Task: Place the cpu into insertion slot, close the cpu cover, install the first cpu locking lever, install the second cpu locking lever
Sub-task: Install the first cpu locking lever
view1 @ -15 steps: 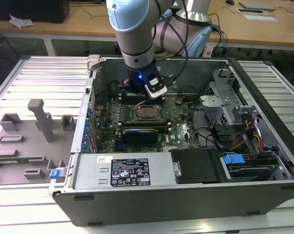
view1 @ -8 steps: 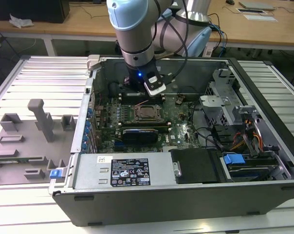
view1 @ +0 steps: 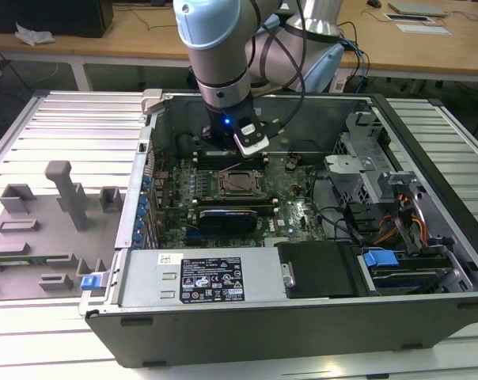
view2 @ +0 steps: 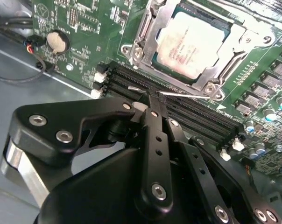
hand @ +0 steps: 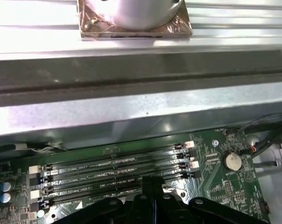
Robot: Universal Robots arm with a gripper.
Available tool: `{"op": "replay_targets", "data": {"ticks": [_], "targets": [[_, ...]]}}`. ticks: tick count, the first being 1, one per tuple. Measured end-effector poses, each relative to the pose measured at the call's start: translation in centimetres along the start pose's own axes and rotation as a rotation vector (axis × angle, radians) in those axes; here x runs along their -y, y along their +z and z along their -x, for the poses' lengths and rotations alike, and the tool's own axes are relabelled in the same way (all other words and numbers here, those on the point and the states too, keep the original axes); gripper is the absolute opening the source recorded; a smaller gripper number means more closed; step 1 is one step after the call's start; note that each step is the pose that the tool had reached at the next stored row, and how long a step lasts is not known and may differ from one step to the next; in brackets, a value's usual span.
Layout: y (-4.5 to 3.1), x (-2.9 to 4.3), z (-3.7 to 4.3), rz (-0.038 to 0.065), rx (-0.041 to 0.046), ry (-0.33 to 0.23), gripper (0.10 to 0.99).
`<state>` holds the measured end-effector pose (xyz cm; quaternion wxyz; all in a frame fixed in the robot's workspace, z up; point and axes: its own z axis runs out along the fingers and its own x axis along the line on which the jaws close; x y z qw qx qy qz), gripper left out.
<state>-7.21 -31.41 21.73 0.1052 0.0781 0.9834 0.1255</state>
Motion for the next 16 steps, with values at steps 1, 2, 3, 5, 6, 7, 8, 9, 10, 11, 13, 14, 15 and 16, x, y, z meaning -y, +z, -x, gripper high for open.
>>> {"op": "replay_targets", "data": {"ticks": [1,2,3,5,6,7,8,9,10,11,13,14,15,16], "targets": [[0.05,0.01,-0.01,-0.003,0.0021,0.006,0.106],[0.12,0.03,-0.03,-0.008,0.0048,0.014,0.106],[0.16,0.04,-0.03,-0.013,0.0066,0.017,0.106],[0.27,0.04,-0.06,-0.028,0.0117,0.023,0.106],[0.30,0.02,-0.07,-0.032,0.0127,0.024,0.106],[0.35,-0.06,-0.09,-0.036,0.0137,0.025,0.106],[0.38,-0.13,-0.11,-0.038,0.0144,0.025,0.106],[0.42,-0.23,-0.13,-0.042,0.0151,0.026,0.106],[0.46,-0.32,-0.14,-0.045,0.0160,0.027,0.106],[0.50,-0.38,-0.12,-0.048,0.0170,0.028,0.106],[0.60,-0.48,-0.02,-0.056,0.0198,0.034,0.106],[0.67,-0.55,0.06,-0.063,0.0222,0.038,0.106],[0.75,-0.63,0.13,-0.072,0.0247,0.042,0.106],[0.80,-0.68,0.16,-0.077,0.0261,0.043,0.106]]}}
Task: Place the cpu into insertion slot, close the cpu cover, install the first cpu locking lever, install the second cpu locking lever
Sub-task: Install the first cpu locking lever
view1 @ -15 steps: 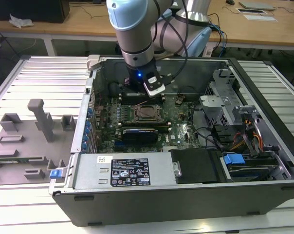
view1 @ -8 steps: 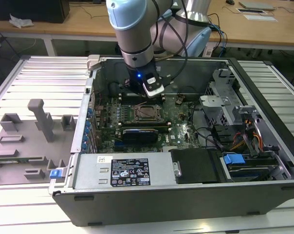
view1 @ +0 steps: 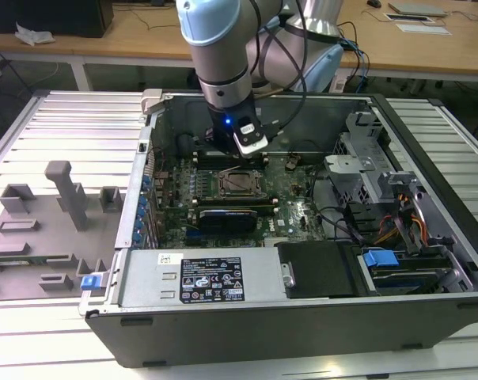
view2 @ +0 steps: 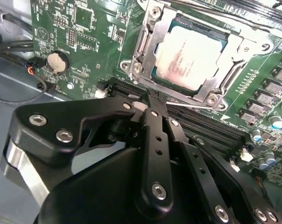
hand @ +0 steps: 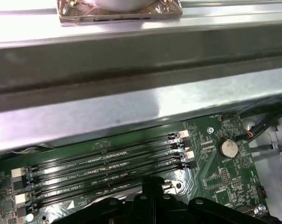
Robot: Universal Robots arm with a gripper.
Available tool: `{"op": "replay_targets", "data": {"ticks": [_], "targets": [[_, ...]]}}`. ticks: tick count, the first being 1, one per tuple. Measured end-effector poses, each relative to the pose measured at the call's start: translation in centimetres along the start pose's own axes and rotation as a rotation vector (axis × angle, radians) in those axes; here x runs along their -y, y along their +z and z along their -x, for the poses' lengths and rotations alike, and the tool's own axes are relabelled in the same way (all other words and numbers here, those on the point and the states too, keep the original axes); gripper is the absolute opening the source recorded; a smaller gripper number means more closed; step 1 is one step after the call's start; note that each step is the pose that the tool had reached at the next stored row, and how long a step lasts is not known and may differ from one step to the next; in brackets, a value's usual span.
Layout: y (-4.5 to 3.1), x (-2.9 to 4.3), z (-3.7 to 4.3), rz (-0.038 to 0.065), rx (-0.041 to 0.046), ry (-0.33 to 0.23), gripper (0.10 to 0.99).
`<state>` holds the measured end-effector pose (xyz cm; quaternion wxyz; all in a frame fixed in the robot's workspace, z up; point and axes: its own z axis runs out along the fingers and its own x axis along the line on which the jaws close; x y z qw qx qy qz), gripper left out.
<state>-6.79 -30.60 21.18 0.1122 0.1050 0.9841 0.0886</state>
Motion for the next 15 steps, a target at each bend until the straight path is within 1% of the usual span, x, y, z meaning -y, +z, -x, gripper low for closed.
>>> {"op": "replay_targets", "data": {"ticks": [1,2,4,7,15], "targets": [[0.03,-0.04,0.01,-0.004,0.0011,0.001,0.106],[0.09,-0.18,0.01,-0.012,0.0038,0.005,0.106],[0.17,-0.57,-0.08,-0.019,0.0058,0.009,0.106],[0.24,-0.86,-0.15,-0.021,0.0084,0.022,0.106],[0.43,-1.22,-0.27,-0.031,0.0172,0.066,0.106]]}}
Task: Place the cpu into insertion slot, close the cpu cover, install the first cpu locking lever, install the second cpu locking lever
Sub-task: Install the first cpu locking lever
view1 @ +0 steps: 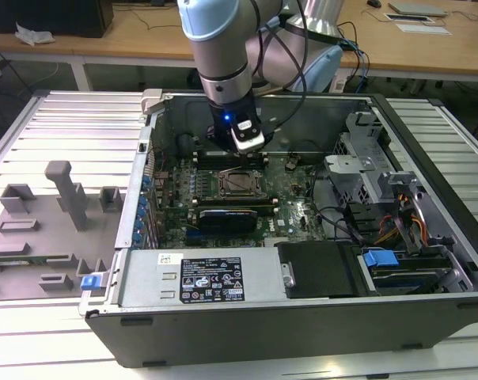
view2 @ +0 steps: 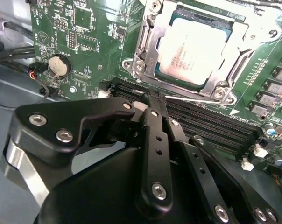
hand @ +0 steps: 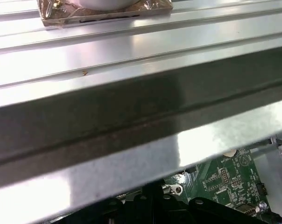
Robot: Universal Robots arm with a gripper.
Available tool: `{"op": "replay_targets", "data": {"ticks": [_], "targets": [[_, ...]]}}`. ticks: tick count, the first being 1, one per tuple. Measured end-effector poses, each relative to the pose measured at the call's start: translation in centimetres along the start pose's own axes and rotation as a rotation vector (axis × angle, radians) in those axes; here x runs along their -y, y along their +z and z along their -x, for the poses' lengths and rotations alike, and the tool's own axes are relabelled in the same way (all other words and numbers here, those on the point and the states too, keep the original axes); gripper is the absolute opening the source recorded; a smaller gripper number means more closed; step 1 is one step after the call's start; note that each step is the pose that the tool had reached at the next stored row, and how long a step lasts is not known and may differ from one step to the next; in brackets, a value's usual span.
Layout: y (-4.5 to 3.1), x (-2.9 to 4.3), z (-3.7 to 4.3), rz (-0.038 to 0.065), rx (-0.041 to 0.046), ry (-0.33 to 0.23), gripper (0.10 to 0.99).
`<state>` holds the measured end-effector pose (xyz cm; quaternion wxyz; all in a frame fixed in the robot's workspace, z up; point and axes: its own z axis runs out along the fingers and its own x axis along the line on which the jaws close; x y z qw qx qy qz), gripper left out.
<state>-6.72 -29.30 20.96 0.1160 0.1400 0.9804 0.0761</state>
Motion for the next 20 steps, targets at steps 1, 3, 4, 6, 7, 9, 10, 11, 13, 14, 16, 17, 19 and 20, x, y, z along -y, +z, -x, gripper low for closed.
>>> {"op": "replay_targets", "data": {"ticks": [1,3,4,6,7,9,10,11,13,14,16,17,19,20], "targets": [[0.03,-0.03,-0.01,-0.001,0.0011,0.006,0.106],[0.08,-0.05,-0.04,-0.005,0.0041,0.022,0.106],[0.11,-0.06,-0.05,-0.006,0.0057,0.030,0.106],[0.15,-0.10,-0.07,-0.010,0.0084,0.045,0.106],[0.18,-0.16,-0.11,-0.011,0.0101,0.053,0.106],[0.22,-0.28,-0.21,-0.013,0.0117,0.062,0.106],[0.24,-0.34,-0.25,-0.014,0.0124,0.065,0.106],[0.25,-0.38,-0.29,-0.015,0.0129,0.068,0.106],[0.32,-0.45,-0.34,-0.017,0.0152,0.080,0.106],[0.36,-0.45,-0.35,-0.018,0.0158,0.083,0.106],[0.47,-0.45,-0.37,-0.019,0.0163,0.085,0.106],[0.52,-0.43,-0.38,-0.019,0.0166,0.085,0.106],[0.69,-0.42,-0.38,-0.021,0.0170,0.085,0.106],[0.74,-0.41,-0.37,-0.021,0.0172,0.085,0.106]]}}
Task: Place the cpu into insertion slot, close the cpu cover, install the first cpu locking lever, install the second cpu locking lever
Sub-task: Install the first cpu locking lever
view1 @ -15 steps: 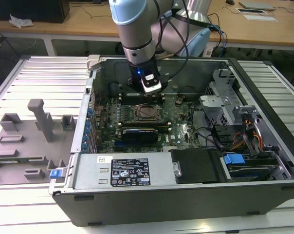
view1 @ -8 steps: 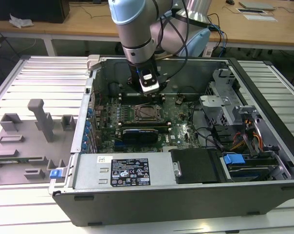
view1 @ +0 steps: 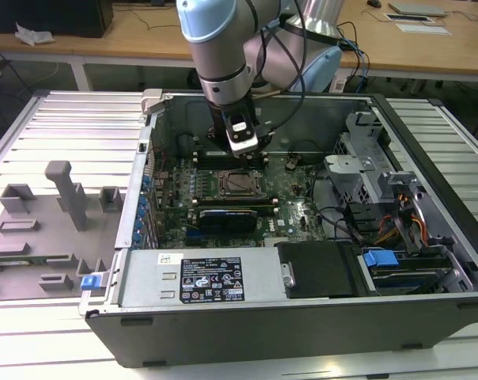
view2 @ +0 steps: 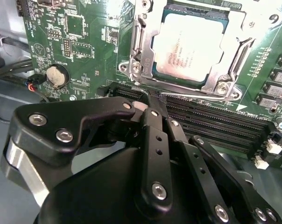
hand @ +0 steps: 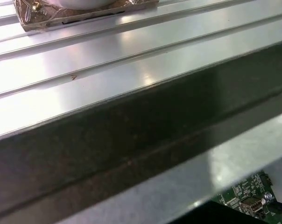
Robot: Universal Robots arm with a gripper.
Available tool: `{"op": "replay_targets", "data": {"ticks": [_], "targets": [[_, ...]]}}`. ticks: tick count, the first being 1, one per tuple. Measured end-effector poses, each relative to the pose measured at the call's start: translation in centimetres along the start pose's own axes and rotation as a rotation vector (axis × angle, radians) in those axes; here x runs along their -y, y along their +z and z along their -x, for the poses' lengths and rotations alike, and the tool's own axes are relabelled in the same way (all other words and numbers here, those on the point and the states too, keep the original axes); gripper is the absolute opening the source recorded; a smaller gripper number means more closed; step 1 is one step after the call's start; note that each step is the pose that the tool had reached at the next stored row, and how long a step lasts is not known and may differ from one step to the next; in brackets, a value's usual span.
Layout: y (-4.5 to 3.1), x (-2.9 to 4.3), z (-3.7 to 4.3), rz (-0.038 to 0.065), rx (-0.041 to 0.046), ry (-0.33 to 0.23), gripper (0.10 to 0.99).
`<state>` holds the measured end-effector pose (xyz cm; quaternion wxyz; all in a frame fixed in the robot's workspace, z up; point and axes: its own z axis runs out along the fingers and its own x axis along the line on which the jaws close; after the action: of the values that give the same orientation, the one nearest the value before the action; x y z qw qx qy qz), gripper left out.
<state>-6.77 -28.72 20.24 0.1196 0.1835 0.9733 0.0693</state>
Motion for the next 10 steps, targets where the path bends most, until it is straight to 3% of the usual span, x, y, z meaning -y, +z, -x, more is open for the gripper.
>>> {"op": "replay_targets", "data": {"ticks": [10], "targets": [[0.41,0.08,-0.06,-0.002,0.0006,-0.001,0.106]]}}
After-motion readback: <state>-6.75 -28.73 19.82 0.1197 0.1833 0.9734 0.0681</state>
